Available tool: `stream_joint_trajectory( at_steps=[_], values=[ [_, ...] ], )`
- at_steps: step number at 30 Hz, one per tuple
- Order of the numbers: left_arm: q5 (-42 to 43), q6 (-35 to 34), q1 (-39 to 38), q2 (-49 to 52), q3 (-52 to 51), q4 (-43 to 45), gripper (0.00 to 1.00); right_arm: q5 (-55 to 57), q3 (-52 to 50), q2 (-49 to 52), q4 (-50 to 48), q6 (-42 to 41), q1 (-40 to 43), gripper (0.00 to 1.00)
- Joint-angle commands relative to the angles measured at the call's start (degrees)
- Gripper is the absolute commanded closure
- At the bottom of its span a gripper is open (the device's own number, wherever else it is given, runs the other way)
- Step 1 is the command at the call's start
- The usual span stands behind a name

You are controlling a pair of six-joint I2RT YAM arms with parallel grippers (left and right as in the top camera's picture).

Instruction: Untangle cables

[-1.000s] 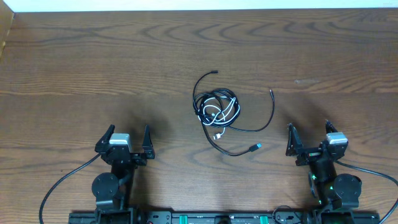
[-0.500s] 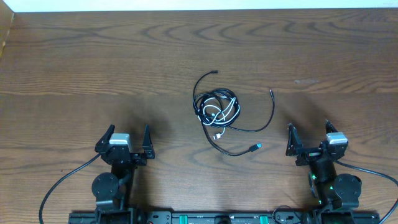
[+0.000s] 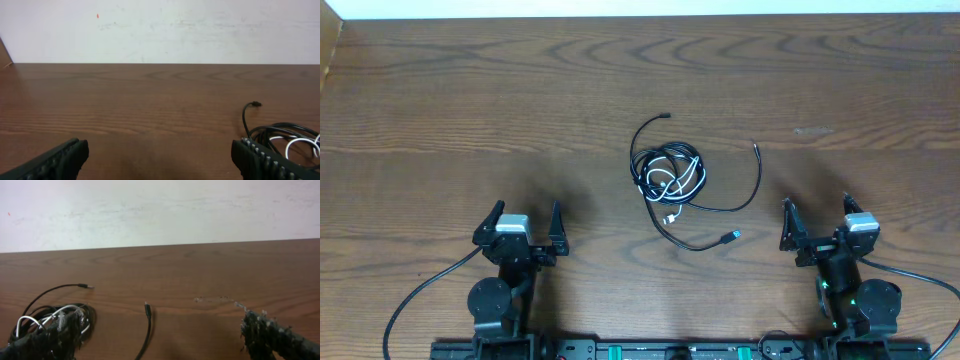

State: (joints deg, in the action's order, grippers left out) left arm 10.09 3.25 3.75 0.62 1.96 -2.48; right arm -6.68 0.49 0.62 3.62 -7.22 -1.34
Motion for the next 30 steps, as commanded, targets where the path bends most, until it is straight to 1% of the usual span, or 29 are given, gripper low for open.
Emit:
stream_joint_trajectory(
  at_steps=[1, 4, 7, 10, 12, 14, 16, 17, 18, 19, 22, 26, 29, 30],
  values=[
    [-0.3, -0.1, 0.0, -0.4, -1.7, -0.6, 0.04, -1.4, -0.2, -0.2, 0.0, -0.7, 0.2, 0.01],
    [-0.3, -0.1, 0.0, -0.4, -1.7, -0.4, 0.04, -1.4, -0.2, -0.2, 0.0, -0.6, 0.2, 0.01],
    [3.4, -1.7, 0.0, -0.3, -1.4, -0.5, 0.04, -1.4, -0.2, 0.0, 0.0, -0.7, 0.2, 0.01],
    [4.7, -3.2, 0.0, 2.2, 2.3, -2.8, 0.04, -3.8, 1.0, 1.6, 0.0, -0.6, 0.2, 0.01],
    [6.3, -3.5, 0.0, 7.6, 7.9, -2.9, 0.04, -7.1, 3.2, 4.3, 0.0, -0.7, 0.2, 0.01],
    [11.1, -4.2, 0.0, 15.8, 16.2, -5.7, 0.04, -7.9, 7.3, 8.7, 0.1, -0.7, 0.2, 0.01],
    [14.6, -4.2, 0.0, 25.2, 26.7, -12.4, 0.04, -9.2, 11.7, 13.1, 0.4, -0.7, 0.2, 0.01],
    [14.9, -4.2, 0.0, 27.5, 29.1, -14.1, 0.04, -9.9, 12.8, 14.2, 0.5, -0.7, 0.2, 0.01],
    [15.0, -4.2, 0.0, 32.0, 34.2, -18.4, 0.03, -11.7, 15.8, 17.5, 0.9, -0.7, 0.2, 0.01],
    [16.0, -4.2, 0.0, 38.9, 42.7, -25.6, 0.04, -12.7, 19.5, 21.4, 2.4, -0.7, 0.2, 0.01],
    [17.9, -4.2, 0.0, 47.3, 53.3, -34.1, 0.04, -13.5, 25.7, 27.9, 6.6, -0.6, 0.2, 0.01],
    [18.0, -4.2, -0.3, 57.4, 66.0, -44.5, 0.04, -16.7, 34.2, 36.6, 12.3, -0.4, 0.2, 0.01],
    [18.0, -4.2, -4.1, 70.2, 80.6, -56.7, 0.03, -20.7, 48.0, 49.4, 23.1, 0.3, 0.3, 0.01],
    [18.0, -4.1, -5.3, 73.1, 82.8, -57.5, 0.04, -21.6, 52.2, 53.2, 27.0, 1.6, 0.3, 0.01]
  ],
)
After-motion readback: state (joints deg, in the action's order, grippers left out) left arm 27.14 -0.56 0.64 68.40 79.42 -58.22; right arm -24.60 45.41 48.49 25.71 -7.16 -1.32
